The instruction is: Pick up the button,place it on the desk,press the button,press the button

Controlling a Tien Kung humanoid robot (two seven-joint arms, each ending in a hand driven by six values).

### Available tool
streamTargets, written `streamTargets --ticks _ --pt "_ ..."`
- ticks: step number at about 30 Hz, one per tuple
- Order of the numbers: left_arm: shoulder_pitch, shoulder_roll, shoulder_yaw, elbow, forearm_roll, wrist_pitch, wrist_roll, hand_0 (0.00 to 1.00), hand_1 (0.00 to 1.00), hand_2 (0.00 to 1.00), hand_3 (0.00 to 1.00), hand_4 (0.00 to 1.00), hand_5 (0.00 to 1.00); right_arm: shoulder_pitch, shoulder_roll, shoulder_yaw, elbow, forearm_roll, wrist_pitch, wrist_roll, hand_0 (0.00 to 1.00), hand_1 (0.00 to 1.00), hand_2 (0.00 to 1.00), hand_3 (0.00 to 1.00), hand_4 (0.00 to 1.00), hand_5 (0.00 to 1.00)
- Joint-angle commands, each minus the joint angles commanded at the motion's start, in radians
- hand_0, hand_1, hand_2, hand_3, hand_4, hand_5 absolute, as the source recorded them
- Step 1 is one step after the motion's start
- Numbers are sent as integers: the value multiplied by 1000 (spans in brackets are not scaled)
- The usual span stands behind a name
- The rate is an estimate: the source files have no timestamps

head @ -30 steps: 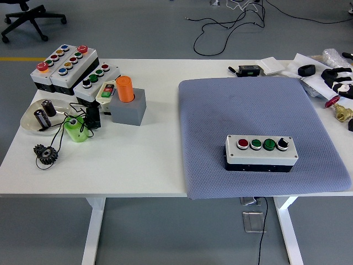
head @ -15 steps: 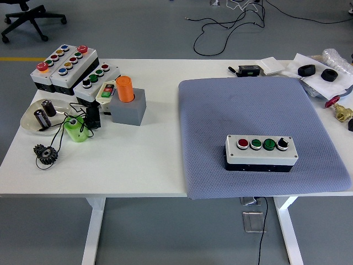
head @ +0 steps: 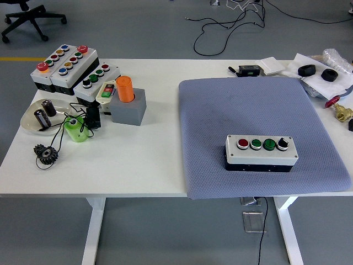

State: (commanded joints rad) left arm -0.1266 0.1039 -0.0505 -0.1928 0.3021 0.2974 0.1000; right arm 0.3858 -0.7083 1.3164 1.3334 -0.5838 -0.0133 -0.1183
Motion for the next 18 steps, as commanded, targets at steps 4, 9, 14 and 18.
streamTargets --ticks 4,9,14,18 --pt "3 0 2 -1 1 -1 0 602 520 496 453 278 980 -3 0 3 2 -4 7 -19 844 734 837 998 993 976" --pt "5 0 6 -1 0 -1 1 601 521 496 456 277 979 -4 -1 2 8 -13 22 -38 539 360 424 993 998 998" --pt "7 0 12 -1 -2 -2 1 602 521 497 458 278 981 -7 -4 -3 14 -8 11 -56 180 2 92 924 998 998" --pt "8 0 11 -1 0 -2 1 601 521 500 459 277 981 -11 -5 -7 14 1 4 -67 101 2 28 898 974 998"
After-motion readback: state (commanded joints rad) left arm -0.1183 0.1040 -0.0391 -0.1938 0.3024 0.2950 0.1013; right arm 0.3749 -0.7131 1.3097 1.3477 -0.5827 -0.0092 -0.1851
